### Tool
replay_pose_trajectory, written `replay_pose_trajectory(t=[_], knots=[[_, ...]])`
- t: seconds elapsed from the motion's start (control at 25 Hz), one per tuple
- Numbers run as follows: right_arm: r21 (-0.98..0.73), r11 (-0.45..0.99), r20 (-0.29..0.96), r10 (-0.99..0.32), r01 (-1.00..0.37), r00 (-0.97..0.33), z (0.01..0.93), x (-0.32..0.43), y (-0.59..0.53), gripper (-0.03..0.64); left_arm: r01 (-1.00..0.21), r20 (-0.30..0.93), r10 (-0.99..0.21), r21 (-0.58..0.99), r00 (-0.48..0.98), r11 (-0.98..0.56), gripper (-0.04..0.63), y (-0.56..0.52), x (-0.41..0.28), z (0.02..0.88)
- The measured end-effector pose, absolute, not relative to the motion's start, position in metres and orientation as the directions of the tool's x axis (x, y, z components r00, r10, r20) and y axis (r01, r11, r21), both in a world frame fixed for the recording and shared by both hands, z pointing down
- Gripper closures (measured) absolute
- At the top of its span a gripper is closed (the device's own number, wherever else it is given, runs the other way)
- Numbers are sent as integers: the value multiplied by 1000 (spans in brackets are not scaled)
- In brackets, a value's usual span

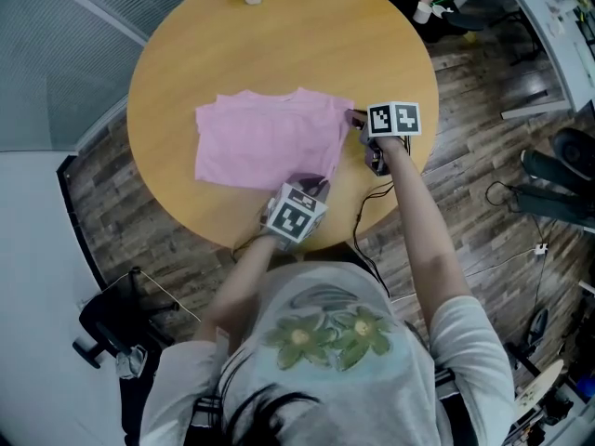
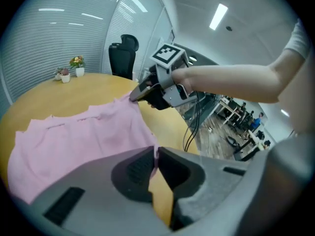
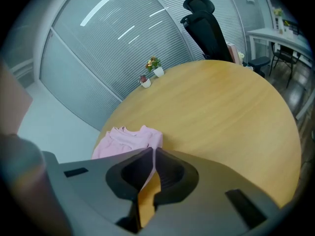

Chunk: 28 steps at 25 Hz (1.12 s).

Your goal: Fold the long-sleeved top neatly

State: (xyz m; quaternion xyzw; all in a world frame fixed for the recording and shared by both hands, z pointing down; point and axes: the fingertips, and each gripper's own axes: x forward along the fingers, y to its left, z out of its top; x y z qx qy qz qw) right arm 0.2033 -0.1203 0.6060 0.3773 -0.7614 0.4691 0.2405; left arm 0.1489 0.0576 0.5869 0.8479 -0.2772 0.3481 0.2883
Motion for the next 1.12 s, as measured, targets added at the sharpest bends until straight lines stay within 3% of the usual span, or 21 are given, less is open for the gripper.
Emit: replay_pose_trajectory(t=[1.12], knots=[[-593,275,580,-505,-756,-639,513,86,-141,588,-728,637,-425,336,643,-598,566,26,-8,519]])
